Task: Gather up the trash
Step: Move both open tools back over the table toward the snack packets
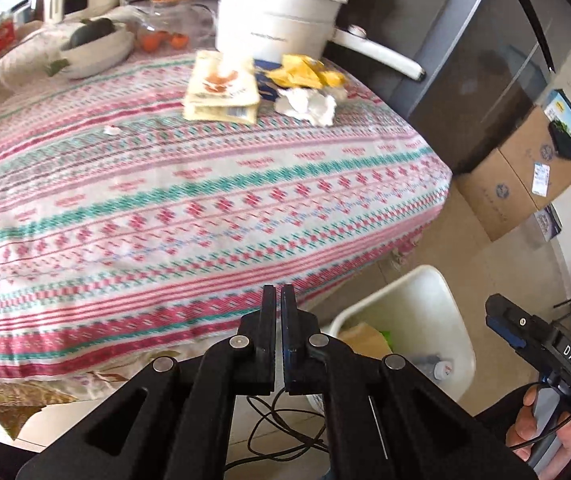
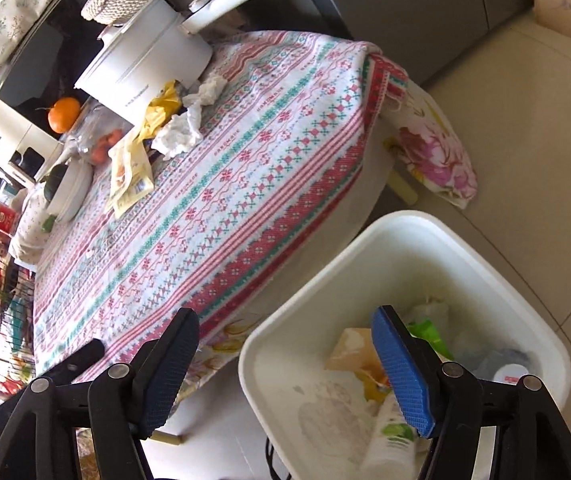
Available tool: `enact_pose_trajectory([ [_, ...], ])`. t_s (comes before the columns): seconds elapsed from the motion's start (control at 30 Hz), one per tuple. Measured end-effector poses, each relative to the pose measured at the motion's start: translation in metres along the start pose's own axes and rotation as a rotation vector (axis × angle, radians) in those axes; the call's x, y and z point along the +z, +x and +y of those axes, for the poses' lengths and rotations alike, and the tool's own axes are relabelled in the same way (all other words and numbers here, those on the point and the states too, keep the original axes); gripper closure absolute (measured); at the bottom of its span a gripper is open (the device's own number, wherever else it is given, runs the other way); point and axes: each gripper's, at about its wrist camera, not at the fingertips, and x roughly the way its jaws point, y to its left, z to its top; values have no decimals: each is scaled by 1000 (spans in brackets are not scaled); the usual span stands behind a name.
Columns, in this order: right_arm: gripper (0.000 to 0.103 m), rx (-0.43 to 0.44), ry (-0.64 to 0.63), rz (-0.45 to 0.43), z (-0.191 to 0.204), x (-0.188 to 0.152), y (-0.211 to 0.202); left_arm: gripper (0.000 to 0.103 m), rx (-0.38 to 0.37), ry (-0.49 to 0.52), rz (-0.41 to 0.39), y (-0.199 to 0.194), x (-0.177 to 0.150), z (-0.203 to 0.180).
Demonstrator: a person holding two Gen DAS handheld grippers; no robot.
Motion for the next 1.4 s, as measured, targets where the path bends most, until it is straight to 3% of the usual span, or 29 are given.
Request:
enact_pose_trajectory([
  [0.17, 25, 17, -56, -14, 25, -1, 10, 94, 51, -77, -46, -22, 7, 47],
  [0.23, 24, 21, -85, -20, 36, -3, 15, 82, 72, -96, -53, -27, 8, 63],
  [0.3, 22, 22, -125, -24, 49, -5, 21, 63, 95, -124, -72, -32, 8, 78],
  [0.37, 21, 12, -166, -28, 59, -7, 28, 55, 124, -165, -88, -33, 8, 93],
  [0.47, 20, 11, -219, -19, 68, -11, 38, 53, 152, -229, -87, -33, 4, 113],
  [0.6, 19, -39, -225, -26, 60, -12, 48, 51, 119, -261, -73, -36, 6, 131],
  [0.7, 19, -35, -210, -49, 58, -10, 49, 36, 136, -298, -99, -41, 9, 142],
  [0.87, 19, -46, -254, -67, 67, -10, 53, 32, 129, -301, -70, -36, 12, 148],
  [1.27, 16, -42, -278, -68, 78, -8, 66, 28, 209, -326, -62, -20, 20, 165],
  [1.4, 16, -27, -277, -61, 82, -4, 69, 21, 230, -270, -63, -13, 26, 158],
])
